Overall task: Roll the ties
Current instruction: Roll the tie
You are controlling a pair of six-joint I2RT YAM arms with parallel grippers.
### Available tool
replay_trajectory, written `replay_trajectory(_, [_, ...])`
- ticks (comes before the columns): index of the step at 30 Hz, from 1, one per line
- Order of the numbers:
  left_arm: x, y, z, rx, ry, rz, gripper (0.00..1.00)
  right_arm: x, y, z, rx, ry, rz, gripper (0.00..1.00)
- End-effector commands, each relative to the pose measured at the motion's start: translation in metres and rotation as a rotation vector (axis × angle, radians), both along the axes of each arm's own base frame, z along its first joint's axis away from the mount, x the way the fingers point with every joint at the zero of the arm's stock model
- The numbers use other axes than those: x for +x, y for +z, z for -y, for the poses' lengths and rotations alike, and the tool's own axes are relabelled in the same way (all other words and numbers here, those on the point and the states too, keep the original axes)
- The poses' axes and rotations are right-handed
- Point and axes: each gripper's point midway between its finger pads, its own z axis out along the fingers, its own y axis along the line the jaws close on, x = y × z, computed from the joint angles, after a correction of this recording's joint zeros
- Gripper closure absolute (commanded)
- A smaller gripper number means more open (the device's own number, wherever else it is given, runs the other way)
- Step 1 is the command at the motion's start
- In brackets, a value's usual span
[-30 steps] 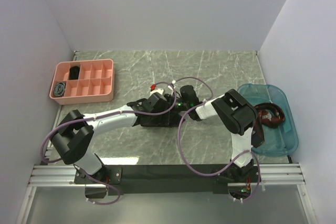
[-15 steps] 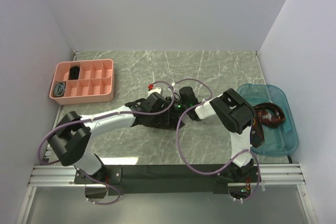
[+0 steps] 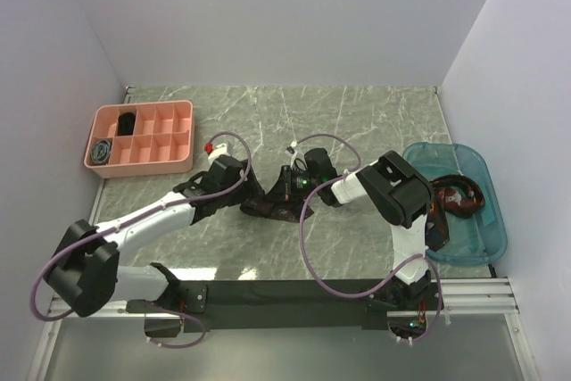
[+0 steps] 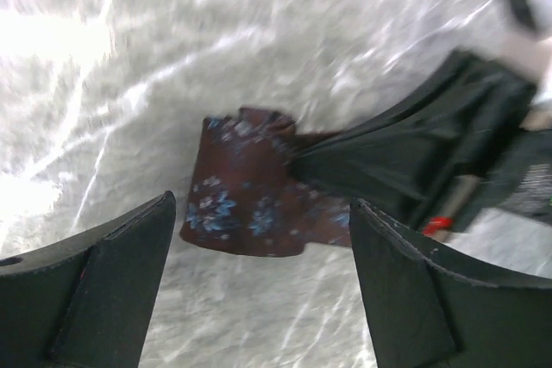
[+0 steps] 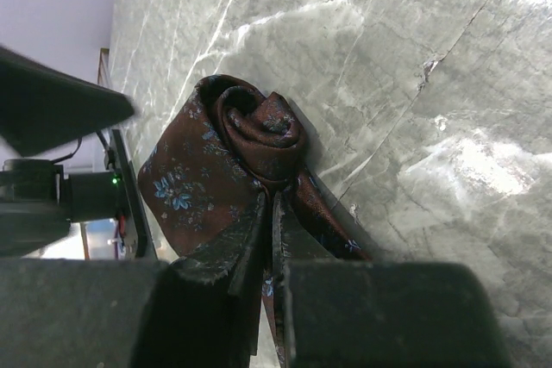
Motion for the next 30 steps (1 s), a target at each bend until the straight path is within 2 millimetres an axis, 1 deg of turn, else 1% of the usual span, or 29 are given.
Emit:
replay_trajectory(1, [0.000,-0.014,0.009,-0.061,-0.044,-0.039,0.14,-0.015,-0.032,0.009,-0.088,0.004,-0.034,0.89])
replay_trajectory(6, [0.004,-0.024,0.011,-0.069,-0.042,-0.066,0.19,-0.015,-0.031,0.010,-0.090,0.003,-0.031,0.90])
replay_trajectory(7, [0.005,-0.028,0.010,-0.066,-0.042,-0.079,0.19,-0.015,-0.031,0.009,-0.091,0.006,-0.030,0.89])
replay_trajectory(9, [0.005,-0.029,0.014,-0.075,-0.055,-0.088,0.22,-0.015,-0.031,0.010,-0.094,0.004,-0.029,0.89])
replay_trajectory(13, [0.001,-0.042,0.014,-0.071,-0.055,-0.130,0.29,-0.015,-0.032,0.010,-0.095,0.002,-0.032,0.90])
replay_trajectory(15, [-0.001,-0.044,0.014,-0.071,-0.058,-0.140,0.33,-0.014,-0.031,0.010,-0.096,0.001,-0.027,0.89])
replay_trajectory(18, [-0.003,-0.048,0.009,-0.069,-0.045,-0.148,0.35,-0.014,-0.031,0.010,-0.098,-0.001,-0.024,0.89])
replay_trajectory(20, [-0.004,-0.052,0.002,-0.076,-0.025,-0.156,0.35,-0.015,-0.032,0.010,-0.098,0.001,-0.026,0.89])
replay_trajectory(23, [-0.002,-0.051,-0.005,-0.115,-0.009,-0.144,0.35,-0.014,-0.032,0.010,-0.097,0.002,-0.024,0.89])
replay_trajectory(27, [-0.006,-0.052,-0.002,-0.178,-0.032,-0.152,0.35,-0.014,-0.032,0.011,-0.099,0.001,-0.023,0.89])
replay_trajectory(28, [-0.002,-0.050,0.000,-0.204,-0.038,-0.128,0.35,-0.014,-0.032,0.011,-0.099,0.001,-0.025,0.89])
replay_trajectory(29, [-0.003,-0.049,0.003,-0.226,-0.053,-0.131,0.35,-0.016,-0.032,0.010,-0.099,0.003,-0.028,0.89])
replay_trajectory(30, [-0.005,-0.052,0.002,-0.236,-0.050,-0.138,0.36,-0.015,-0.033,0.011,-0.099,0.002,-0.026,0.89])
